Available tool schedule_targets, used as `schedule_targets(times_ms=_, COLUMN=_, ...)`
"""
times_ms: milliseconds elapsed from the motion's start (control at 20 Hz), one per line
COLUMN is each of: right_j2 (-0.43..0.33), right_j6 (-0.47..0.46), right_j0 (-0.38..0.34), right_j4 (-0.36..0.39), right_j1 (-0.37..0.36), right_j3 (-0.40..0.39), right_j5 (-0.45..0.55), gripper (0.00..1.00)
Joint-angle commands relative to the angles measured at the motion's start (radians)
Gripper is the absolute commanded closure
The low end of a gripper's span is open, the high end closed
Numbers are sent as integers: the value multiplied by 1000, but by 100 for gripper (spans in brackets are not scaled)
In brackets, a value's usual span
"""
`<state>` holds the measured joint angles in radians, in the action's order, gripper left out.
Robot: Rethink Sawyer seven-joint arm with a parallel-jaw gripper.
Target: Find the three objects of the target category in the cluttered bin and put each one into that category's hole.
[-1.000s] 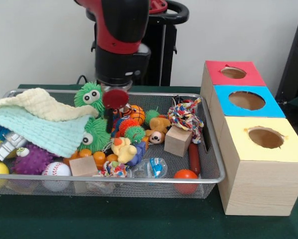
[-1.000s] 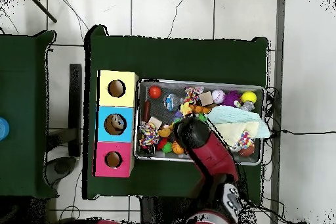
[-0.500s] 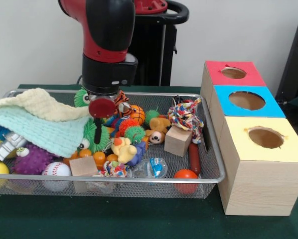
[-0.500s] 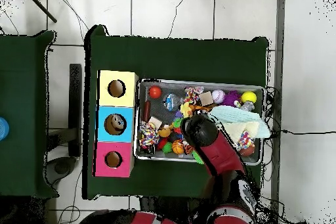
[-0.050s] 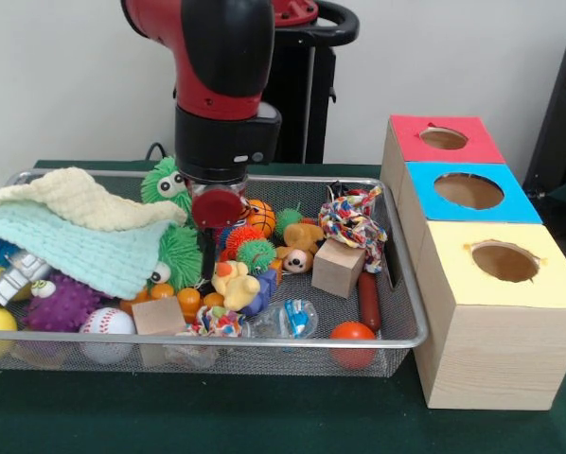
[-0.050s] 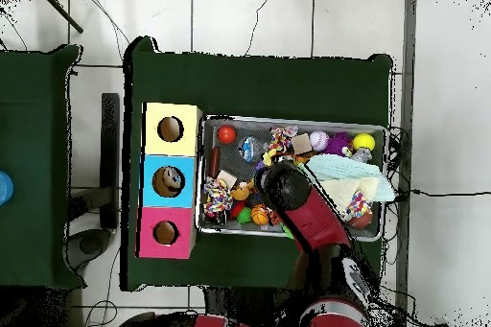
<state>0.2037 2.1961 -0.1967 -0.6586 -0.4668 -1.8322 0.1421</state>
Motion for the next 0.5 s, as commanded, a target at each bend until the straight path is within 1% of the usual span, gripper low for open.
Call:
schedule_targets(times_ms=50, right_j2=-107, right_j6=151, right_j0=-8, right_j4=31, right_j1=-10, right_j3=-50, right_j5=-19, gripper=0)
schedule_targets(times_ms=250, right_j2=-122, right_j6=153, right_j0=-14, right_j4=34, right_j1=-11, right_j3=-57, right_j5=-35, gripper=0)
schedule_targets(times_ms=350, right_j2=-153, right_j6=152, right_j0=-34, right_j4=46, right_j1=-10, right_j3=-62, right_j5=-69, gripper=0)
schedule_targets(times_ms=500, right_j2=-161, right_j6=156, right_j0=-36, right_j4=49, right_j1=-5, right_j3=-52, right_j5=-79, gripper=0)
